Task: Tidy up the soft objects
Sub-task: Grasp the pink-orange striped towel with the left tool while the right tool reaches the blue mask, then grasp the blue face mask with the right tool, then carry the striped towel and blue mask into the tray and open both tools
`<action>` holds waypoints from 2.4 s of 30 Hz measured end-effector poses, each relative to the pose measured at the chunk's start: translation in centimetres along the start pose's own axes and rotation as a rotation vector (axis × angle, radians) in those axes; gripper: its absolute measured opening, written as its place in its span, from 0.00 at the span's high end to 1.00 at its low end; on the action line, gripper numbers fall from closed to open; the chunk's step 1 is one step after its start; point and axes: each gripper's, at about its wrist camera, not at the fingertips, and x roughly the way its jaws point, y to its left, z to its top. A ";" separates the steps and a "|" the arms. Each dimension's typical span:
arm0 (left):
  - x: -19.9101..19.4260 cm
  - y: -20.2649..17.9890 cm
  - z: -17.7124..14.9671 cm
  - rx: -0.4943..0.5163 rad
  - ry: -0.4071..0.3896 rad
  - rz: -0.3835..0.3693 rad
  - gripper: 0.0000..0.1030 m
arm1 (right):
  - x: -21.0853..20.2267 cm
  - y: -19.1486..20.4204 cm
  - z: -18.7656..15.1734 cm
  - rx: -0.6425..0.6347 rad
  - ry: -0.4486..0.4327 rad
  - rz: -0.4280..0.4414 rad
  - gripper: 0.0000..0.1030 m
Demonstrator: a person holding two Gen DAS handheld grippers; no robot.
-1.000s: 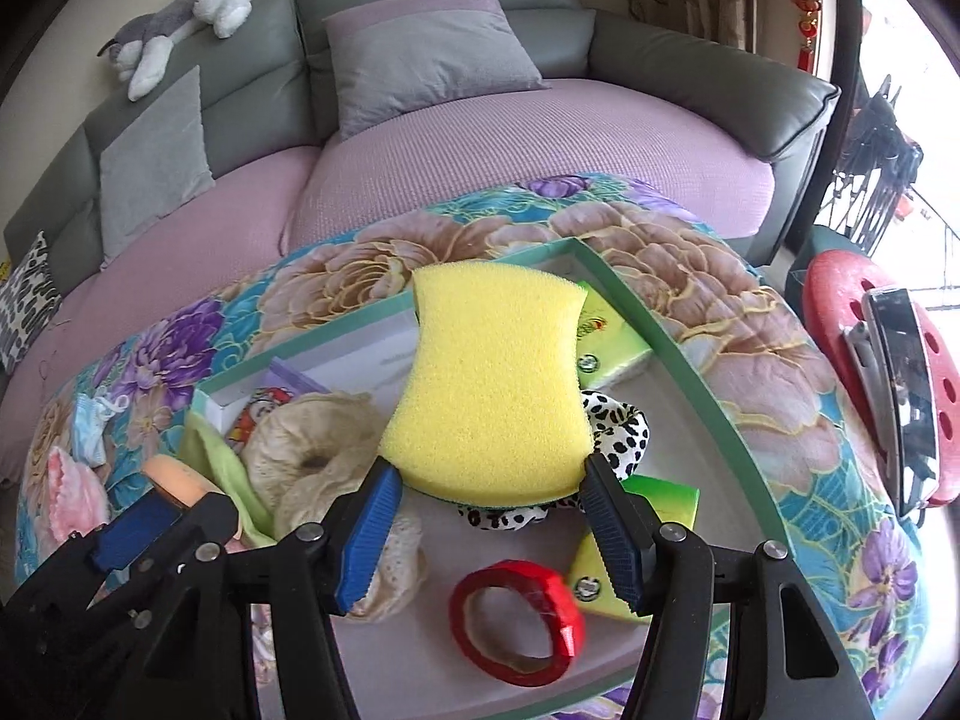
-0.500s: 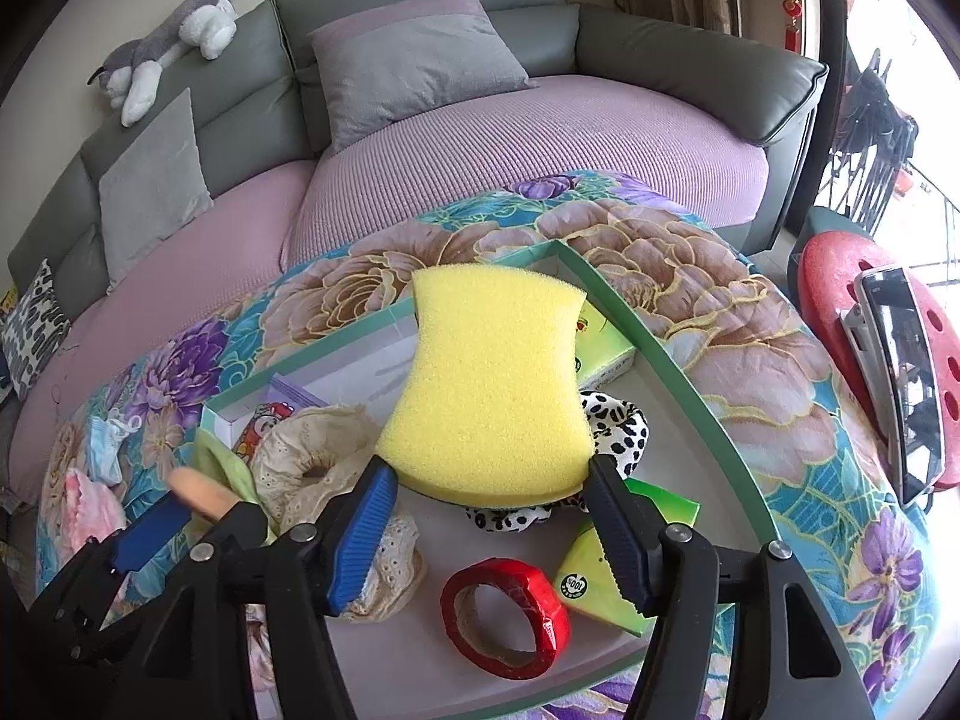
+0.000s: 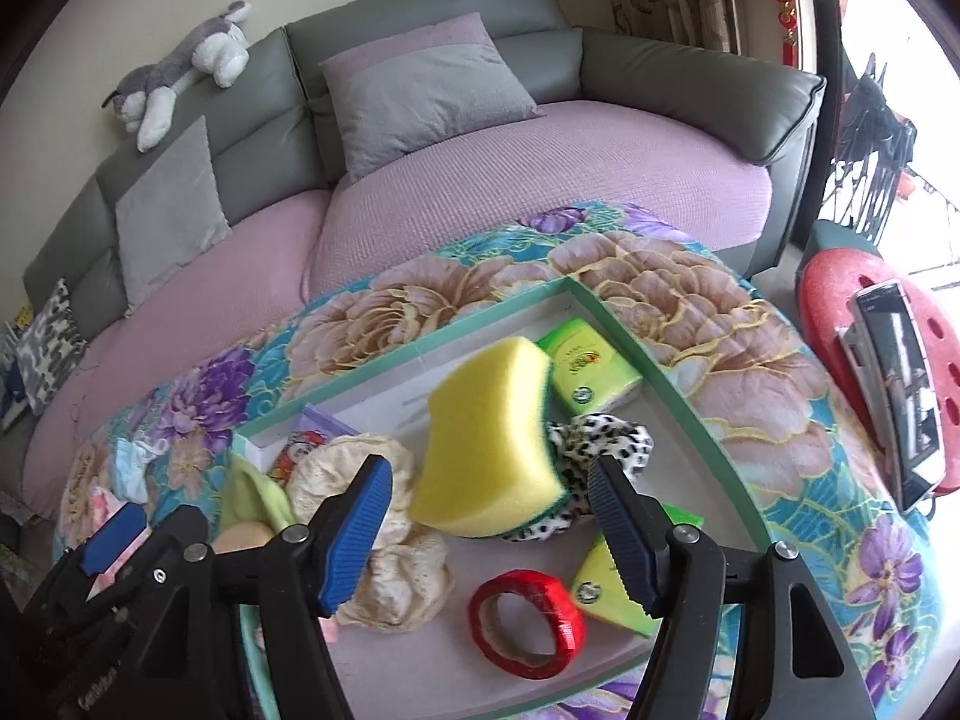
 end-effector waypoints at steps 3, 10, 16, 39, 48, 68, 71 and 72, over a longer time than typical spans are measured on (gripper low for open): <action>-1.2 3.9 0.1 -0.074 -0.030 0.101 0.15 | 0.1 1.7 0.0 -0.024 0.001 0.051 0.30; -2.8 14.4 -1.2 -0.301 -0.026 0.283 0.15 | -0.3 8.9 -0.7 -0.139 0.000 0.184 0.30; -0.1 18.9 -3.0 -0.300 0.089 0.334 0.15 | -0.1 16.7 -2.0 -0.271 0.015 0.289 0.30; 0.1 25.0 -6.6 -0.475 0.025 0.114 0.85 | 8.3 30.7 -4.9 -0.528 0.150 0.401 0.30; -3.2 28.2 -7.6 -0.567 -0.067 0.193 0.85 | 11.8 34.8 -6.3 -0.559 0.213 0.443 0.30; -3.6 27.9 -7.4 -0.570 -0.060 0.182 0.85 | 12.1 35.2 -6.6 -0.478 0.233 0.498 0.90; -4.9 26.4 -6.8 -0.543 -0.069 0.181 0.85 | 9.5 33.8 -6.3 -0.469 0.202 0.501 0.90; -5.5 25.6 -6.6 -0.529 -0.074 0.178 0.85 | 8.6 33.3 -6.2 -0.466 0.191 0.498 0.90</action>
